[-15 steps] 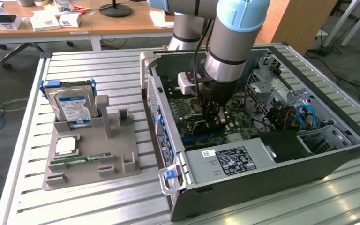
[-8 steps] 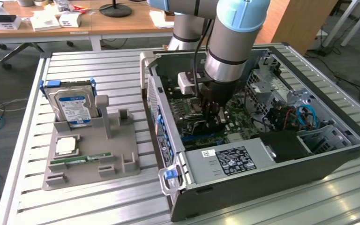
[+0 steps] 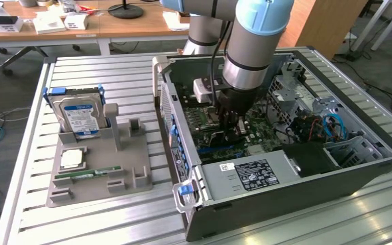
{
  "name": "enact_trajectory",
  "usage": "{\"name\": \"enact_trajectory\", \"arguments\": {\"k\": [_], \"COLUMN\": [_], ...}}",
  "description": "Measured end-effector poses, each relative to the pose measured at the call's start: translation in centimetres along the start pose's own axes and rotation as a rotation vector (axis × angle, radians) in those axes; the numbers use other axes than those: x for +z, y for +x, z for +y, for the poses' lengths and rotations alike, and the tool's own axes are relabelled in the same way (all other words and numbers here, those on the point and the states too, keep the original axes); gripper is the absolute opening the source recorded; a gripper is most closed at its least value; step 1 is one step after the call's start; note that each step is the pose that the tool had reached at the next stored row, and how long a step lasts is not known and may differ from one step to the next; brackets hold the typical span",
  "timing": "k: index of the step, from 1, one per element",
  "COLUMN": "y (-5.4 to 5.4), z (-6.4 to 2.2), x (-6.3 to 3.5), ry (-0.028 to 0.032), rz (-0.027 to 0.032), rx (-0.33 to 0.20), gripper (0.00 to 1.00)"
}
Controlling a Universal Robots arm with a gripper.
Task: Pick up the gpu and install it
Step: 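Insert the gpu into the slot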
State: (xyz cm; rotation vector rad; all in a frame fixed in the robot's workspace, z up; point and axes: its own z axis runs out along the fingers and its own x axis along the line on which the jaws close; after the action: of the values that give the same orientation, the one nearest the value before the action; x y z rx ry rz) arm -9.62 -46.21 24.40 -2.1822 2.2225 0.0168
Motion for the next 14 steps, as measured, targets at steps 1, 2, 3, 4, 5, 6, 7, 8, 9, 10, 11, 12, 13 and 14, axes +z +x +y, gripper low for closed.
{"name": "enact_trajectory", "arguments": {"k": [1,2,3,4,5,6,7,8,9,10,11,12,13,14], "y": [0.0,0.0,0.0,0.0,0.0,0.0,0.0,0.0,0.0,0.0,0.0,0.0,-0.1,-0.1], "z": [0.0,0.0,-0.01,-0.01,0.0,-0.01,-0.01,-0.01,-0.02,-0.02,-0.02,-0.03,-0.03,-0.03], "x": [0.0,0.0,0.0,-0.05,-0.16,-0.33,-0.53,-0.75,-0.98,-1.23,-1.5,-1.78,-2.06,-2.34], "ry": [0.0,-0.0001,0.0,-0.0001,-0.0001,-0.0001,-0.0001,-0.0001,-0.0001,0.0,0.0,-0.0001,0.0,-0.0001], "rz": [0.0,-0.0001,0.0,0.0002,0.0001,0.0001,0.0,0.0002,0.0,-0.0001,0.0,0.0001,-0.0001,0.0], "rx": [0.0,0.0,0.0,0.0,0.0,0.0,0.0,0.0,0.0,0.0,0.0,0.0,0.0,0.0], "gripper": [0.39,0.39,0.39,0.39,0.39,0.39,0.39,0.39,0.39,0.39,0.39,0.39,0.39,0.39]}}
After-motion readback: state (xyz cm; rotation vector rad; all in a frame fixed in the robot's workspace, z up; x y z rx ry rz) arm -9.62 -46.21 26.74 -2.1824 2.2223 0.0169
